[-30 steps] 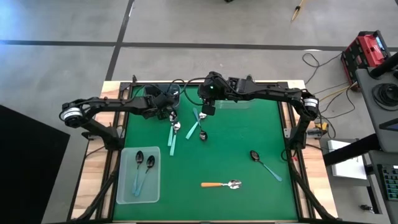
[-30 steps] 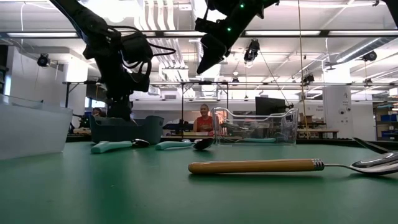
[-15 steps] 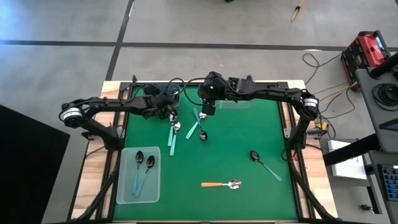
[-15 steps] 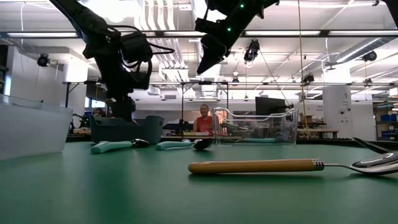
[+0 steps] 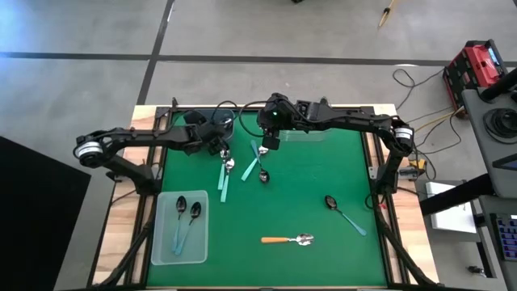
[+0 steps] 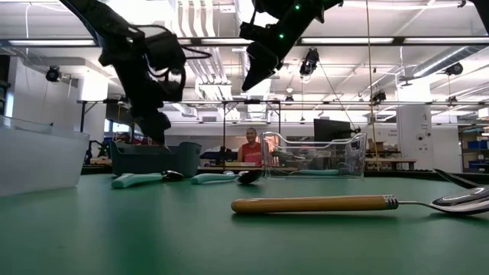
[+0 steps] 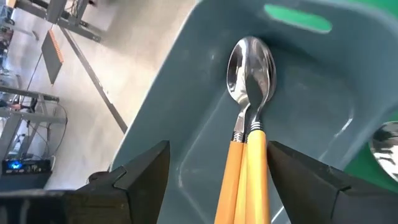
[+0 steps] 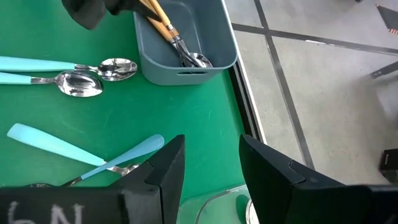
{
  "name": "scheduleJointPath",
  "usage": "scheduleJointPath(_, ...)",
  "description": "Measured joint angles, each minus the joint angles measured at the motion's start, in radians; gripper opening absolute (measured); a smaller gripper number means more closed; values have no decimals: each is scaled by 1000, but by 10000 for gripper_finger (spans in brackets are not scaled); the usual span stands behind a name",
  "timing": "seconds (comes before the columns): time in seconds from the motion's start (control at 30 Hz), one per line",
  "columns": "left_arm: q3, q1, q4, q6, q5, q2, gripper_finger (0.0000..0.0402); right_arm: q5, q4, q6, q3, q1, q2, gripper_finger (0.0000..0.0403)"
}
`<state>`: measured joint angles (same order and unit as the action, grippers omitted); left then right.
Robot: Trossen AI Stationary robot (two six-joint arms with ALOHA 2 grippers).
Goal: Sort silverware by color (type)
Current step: Put the yellow spoon into the gray bin
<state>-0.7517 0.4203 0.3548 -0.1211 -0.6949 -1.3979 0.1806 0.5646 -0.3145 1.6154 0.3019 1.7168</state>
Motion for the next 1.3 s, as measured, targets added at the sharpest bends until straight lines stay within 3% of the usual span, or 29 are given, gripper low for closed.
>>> scheduleJointPath(0.23, 0, -51, 18, 9, 5, 139, 250, -1, 1, 0, 0, 0, 0, 144)
scheduleJointPath(0.43, 0, -100, 19, 67, 141, 263, 249, -1, 7, 13, 0, 0, 0, 144)
scheduleJointPath(0.7, 0, -169, 29, 91, 145, 343, 249, -1, 8, 31, 0, 0, 0, 144)
scheduleJointPath(0.9, 1, -314, 37, 155, 148, 389, 249, -13, 48, 84, 0, -7, 0, 144)
scheduleJointPath(1.07, 9, -473, 33, 229, 147, 413, 249, -98, 38, 150, 0, -11, 0, 144)
scheduleJointPath(1.3, 88, -717, -51, 245, 103, 439, 249, -111, 23, 272, 0, -63, -2, 144)
